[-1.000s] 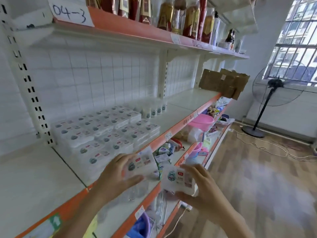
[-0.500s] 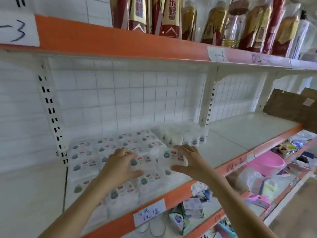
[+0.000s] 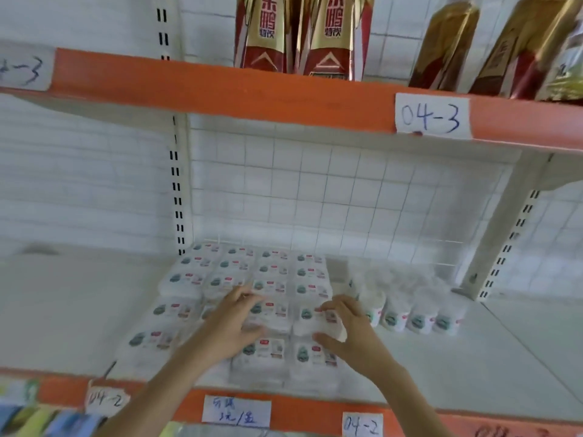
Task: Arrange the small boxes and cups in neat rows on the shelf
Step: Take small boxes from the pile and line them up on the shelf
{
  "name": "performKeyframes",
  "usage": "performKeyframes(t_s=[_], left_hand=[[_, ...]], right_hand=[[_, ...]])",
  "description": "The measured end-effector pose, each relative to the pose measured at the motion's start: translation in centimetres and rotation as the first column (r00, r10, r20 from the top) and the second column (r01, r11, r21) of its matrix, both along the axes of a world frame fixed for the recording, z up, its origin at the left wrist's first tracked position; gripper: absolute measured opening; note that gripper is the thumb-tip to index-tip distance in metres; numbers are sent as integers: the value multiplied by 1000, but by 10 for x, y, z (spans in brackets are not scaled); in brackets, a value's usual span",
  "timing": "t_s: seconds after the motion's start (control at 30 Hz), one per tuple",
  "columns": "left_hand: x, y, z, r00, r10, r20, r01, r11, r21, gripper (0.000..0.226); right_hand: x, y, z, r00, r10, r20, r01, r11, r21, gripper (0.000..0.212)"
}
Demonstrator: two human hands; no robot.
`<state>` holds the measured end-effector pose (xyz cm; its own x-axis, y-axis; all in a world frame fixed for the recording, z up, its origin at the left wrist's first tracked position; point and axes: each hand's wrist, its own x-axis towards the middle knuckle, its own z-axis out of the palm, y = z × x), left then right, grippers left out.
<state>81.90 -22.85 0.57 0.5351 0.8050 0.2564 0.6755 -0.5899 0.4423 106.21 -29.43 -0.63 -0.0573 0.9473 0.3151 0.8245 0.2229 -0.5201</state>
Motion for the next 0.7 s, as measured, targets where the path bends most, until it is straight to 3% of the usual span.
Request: performKeyframes(t_s=[0.13, 0.27, 0.33, 0.47, 0.63, 0.7], left_hand=[[3, -4, -1, 998, 46, 46, -46, 999, 0, 56], [6, -5, -1, 998, 62, 25, -62, 998, 19, 55], [7, -5, 1, 998, 60, -2, -60, 998, 21, 55], [9, -6, 1, 997, 55, -58, -53, 998, 28, 55], [9, -8, 3, 997, 46, -70, -43, 998, 36, 55], [9, -9, 4, 997, 39, -72, -38, 999, 19, 54]], right_hand=[[7, 1, -3, 996, 37, -80, -35, 999, 25, 37], [7, 1, -3, 997, 47, -64, -44, 998, 51, 75], [6, 1, -5, 994, 40, -105, -34, 998, 53, 85], [4, 3, -5, 998, -8, -61, 12, 998, 57, 43], [-1, 4, -7, 983, -86, -160, 86, 996, -9, 39], [-3, 2, -5, 985, -121, -125, 116, 992, -44, 41]])
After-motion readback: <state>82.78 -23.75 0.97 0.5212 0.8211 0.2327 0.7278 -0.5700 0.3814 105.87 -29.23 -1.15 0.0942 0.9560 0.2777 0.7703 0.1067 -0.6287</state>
